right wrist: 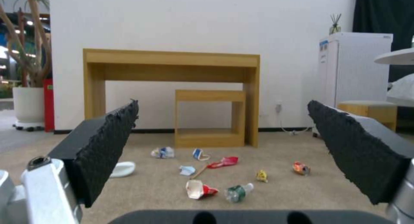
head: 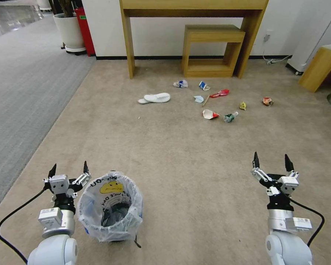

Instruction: Pick up the trash bin and place the garbage on the floor into it.

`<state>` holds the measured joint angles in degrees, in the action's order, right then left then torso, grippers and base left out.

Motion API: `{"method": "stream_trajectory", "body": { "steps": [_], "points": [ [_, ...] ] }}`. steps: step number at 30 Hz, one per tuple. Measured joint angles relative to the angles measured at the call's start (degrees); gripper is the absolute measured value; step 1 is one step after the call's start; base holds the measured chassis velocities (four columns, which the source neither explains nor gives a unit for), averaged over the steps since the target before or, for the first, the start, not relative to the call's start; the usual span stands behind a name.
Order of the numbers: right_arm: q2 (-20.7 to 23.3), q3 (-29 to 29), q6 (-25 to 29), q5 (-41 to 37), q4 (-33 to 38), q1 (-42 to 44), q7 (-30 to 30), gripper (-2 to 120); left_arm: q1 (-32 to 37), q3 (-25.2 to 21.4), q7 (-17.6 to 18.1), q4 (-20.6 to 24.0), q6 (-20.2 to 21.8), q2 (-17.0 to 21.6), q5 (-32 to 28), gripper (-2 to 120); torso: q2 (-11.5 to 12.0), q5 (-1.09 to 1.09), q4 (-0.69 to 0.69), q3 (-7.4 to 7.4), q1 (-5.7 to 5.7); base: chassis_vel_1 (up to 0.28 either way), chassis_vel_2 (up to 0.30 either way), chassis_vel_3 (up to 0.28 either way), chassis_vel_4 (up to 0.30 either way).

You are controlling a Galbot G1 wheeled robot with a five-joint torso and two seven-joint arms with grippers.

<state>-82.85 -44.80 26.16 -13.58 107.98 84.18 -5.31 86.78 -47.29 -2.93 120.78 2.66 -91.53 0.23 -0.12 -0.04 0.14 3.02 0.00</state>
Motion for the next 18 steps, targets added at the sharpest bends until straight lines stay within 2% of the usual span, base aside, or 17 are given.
{"method": "stream_trajectory", "body": {
  "steps": [6, 9, 10, 13, 18],
  "points": [
    [0.3, 0.2, 0.4, -1.0, -0.3, 0.0, 0.3, 100, 0.4, 0.0, 0.3, -0.2, 2.2, 1.0, -0.4, 100, 0.0, 0.01, 0.00, -0.01, 0.00, 0.000, 0.000, 0.000, 0.000],
    [0.8, 0.0, -0.3, -0.9, -0.6, 0.2, 1.1, 100, 1.0, 0.0, 1.0, 0.9, 6.0, 2.4, -1.6, 100, 0.0, 0.01, 0.00, -0.01, 0.00, 0.000, 0.000, 0.000, 0.000],
    [0.8, 0.0, -0.3, -0.9, -0.6, 0.2, 1.1, 100, 1.0, 0.0, 1.0, 0.9, 6.0, 2.4, -1.6, 100, 0.0, 0.01, 0.00, -0.01, 0.00, 0.000, 0.000, 0.000, 0.000],
    [1.3, -0.2, -1.1, -0.8, -0.6, 0.4, 1.4, 100, 1.8, 0.6, 3.2, 2.6, 10.6, 3.8, -4.5, 100, 0.0, 0.00, 0.00, -0.01, 0.00, 0.000, 0.000, 0.000, 0.000],
    [2.0, -0.4, -1.5, -1.2, -0.6, 0.5, 1.6, 100, 3.0, 0.8, 5.9, 3.9, 14.7, 5.8, -6.0, 100, 0.0, 0.00, 0.00, -0.01, 0.00, 0.000, 0.000, 0.000, 0.000]
  ]
}}
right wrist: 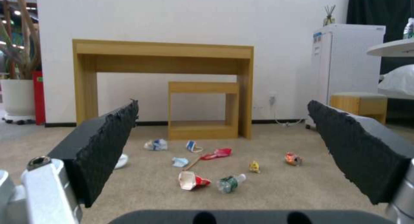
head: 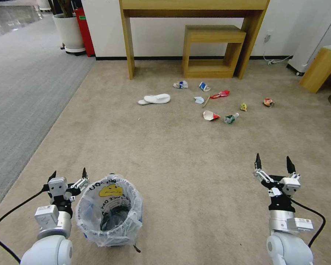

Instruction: Pick up the trash bin and place the garbage on the floor into it.

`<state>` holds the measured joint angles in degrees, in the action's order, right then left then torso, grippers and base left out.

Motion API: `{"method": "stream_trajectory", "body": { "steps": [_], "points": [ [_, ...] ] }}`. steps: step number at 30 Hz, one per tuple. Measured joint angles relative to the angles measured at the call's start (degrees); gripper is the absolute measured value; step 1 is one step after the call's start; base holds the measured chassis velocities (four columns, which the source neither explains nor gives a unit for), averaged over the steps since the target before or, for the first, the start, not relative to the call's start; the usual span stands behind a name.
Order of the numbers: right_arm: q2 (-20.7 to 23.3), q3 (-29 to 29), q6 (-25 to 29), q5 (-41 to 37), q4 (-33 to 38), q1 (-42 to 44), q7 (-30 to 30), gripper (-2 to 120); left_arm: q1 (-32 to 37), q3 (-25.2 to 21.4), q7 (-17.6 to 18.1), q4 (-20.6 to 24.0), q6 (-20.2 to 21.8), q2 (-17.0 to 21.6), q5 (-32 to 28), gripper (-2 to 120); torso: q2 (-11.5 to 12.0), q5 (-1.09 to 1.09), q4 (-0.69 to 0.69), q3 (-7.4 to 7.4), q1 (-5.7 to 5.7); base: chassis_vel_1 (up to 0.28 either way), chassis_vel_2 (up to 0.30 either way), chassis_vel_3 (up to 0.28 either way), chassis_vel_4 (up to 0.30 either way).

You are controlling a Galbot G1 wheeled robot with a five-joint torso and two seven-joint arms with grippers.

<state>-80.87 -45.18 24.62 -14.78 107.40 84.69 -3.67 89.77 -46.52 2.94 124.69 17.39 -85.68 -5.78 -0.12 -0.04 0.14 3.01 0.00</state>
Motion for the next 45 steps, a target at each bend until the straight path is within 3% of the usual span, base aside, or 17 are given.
{"method": "stream_trajectory", "body": {
  "steps": [3, 4, 8, 16, 29, 45],
  "points": [
    [0.5, -0.2, -0.2, -0.6, 0.0, 0.1, 0.1, 100, 1.5, 0.5, 3.6, 2.5, 6.5, 2.0, -4.5, 100, 0.0, -0.01, 0.00, 0.00, 0.00, 0.000, 0.000, 0.000, 0.000],
    [0.5, -0.2, -0.2, -0.6, 0.0, 0.1, 0.1, 100, 1.5, 0.5, 3.6, 2.5, 6.5, 2.0, -4.5, 100, 0.0, -0.01, 0.00, 0.00, 0.00, 0.000, 0.000, 0.000, 0.000],
    [0.9, -0.3, -0.4, -1.1, -0.2, 0.2, 0.3, 100, 2.9, 0.6, 8.1, 5.4, 13.8, 4.0, -8.8, 100, 0.0, 0.00, 0.00, 0.00, 0.00, 0.000, 0.000, 0.000, 0.000],
    [1.1, -0.3, -0.8, -1.2, -0.3, 0.2, 0.4, 100, 4.5, 0.9, 11.8, 9.0, 20.9, 6.1, -13.9, 100, 0.0, 0.00, 0.00, 0.00, 0.00, 0.000, 0.000, 0.000, 0.000],
    [1.0, -0.2, -1.2, -0.9, -0.3, 0.5, 0.5, 100, 4.1, 2.9, 15.0, 5.3, 24.2, 7.8, -19.8, 100, 0.0, 0.00, 0.00, 0.01, 0.00, 0.000, 0.000, 0.000, 0.000],
    [0.1, -0.4, -1.2, 0.3, -0.4, 1.1, 0.5, 100, 1.8, 5.2, 15.5, -1.4, 24.2, 9.3, -19.9, 100, 0.0, 0.00, 0.00, 0.00, 0.00, 0.000, 0.000, 0.000, 0.000]
  ]
}}
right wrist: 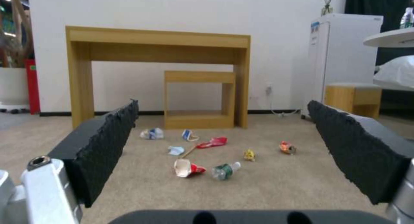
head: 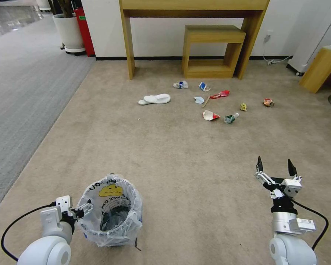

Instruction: Pick up the trash bin and place the garbage on the floor into it.

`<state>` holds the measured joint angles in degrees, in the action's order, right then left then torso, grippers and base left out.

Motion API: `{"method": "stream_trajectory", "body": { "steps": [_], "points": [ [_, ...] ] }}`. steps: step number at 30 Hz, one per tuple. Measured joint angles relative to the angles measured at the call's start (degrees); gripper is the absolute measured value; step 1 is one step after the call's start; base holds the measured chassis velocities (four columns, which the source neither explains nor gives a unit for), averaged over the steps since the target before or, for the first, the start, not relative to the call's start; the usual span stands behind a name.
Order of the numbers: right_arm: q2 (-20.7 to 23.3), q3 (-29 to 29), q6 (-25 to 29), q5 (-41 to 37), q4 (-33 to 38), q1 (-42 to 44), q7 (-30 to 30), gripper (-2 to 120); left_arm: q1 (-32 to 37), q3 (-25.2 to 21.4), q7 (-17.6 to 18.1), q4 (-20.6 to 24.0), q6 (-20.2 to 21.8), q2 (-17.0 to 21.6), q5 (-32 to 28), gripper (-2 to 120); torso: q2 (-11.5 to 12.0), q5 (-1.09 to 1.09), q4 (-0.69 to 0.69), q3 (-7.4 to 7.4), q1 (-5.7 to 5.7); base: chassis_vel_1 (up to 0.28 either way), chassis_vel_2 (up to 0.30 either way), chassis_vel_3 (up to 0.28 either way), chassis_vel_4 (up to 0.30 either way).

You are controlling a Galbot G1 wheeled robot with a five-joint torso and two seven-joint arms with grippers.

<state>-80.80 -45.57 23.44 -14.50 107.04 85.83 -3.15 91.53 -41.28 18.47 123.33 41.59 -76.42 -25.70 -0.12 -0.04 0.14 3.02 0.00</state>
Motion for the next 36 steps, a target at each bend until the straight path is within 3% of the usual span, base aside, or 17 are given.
{"method": "stream_trajectory", "body": {
  "steps": [13, 36],
  "points": [
    [-0.6, 0.0, 0.0, 1.0, 0.4, 0.5, 0.1, 100, -0.9, 0.0, 0.1, -3.5, -0.7, 0.2, 0.0, 100, 0.0, 0.00, 0.00, 0.00, 0.00, 0.000, 0.000, 0.000, 0.000],
    [-0.5, 0.1, 0.0, 1.3, 0.1, 0.2, 0.3, 100, -1.5, -0.4, 0.1, -5.8, -1.5, -0.6, 0.8, 100, 0.0, -0.02, 0.00, 0.00, 0.00, 0.000, 0.000, 0.000, 0.000]
  ]
}}
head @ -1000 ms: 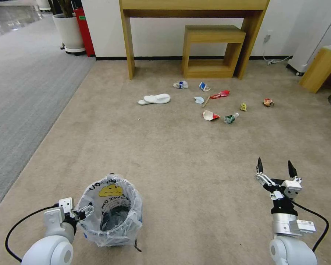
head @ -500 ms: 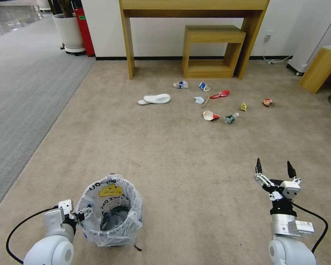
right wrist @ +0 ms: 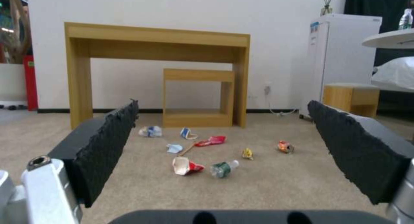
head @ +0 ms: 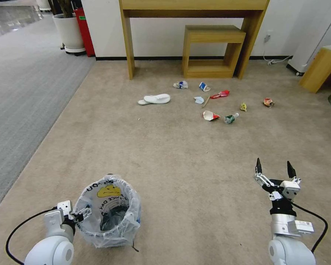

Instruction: Pick up the trash bin and place the garbage on the floor into it.

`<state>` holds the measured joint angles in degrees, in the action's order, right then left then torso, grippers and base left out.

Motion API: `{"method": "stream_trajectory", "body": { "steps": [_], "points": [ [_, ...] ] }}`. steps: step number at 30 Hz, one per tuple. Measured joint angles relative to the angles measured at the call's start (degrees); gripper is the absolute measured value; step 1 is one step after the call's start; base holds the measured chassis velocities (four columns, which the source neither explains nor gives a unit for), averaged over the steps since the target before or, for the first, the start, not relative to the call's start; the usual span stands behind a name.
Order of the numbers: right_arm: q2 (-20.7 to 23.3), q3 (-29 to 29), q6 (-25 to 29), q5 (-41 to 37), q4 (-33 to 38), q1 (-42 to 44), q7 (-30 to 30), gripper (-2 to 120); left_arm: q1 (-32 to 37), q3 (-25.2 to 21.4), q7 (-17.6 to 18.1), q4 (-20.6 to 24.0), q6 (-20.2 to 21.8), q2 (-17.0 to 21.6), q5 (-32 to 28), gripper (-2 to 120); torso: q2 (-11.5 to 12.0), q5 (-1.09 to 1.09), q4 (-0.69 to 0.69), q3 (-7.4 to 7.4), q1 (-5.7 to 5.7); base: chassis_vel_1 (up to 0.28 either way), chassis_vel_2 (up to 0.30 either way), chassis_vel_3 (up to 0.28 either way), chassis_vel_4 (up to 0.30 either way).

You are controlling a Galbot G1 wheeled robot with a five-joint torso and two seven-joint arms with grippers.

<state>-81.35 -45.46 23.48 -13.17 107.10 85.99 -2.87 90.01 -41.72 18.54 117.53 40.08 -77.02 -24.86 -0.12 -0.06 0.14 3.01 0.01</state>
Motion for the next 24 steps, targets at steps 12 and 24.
{"method": "stream_trajectory", "body": {
  "steps": [12, 24],
  "points": [
    [0.3, 0.2, 0.0, -0.2, -0.3, -0.4, 0.0, 100, -0.1, -0.1, -0.3, -0.4, -0.1, -0.5, 0.5, 90, 0.0, 0.01, 0.00, 0.00, 0.00, 0.000, 0.000, 0.000, 0.000],
    [0.7, 0.2, -0.1, -0.5, -0.4, -0.8, 0.1, 100, -0.3, 0.0, -1.5, -0.9, -0.9, -1.0, 1.8, 47, 0.0, 0.02, 0.00, 0.01, 0.00, 0.000, 0.000, 0.000, 0.000]
  ]
}}
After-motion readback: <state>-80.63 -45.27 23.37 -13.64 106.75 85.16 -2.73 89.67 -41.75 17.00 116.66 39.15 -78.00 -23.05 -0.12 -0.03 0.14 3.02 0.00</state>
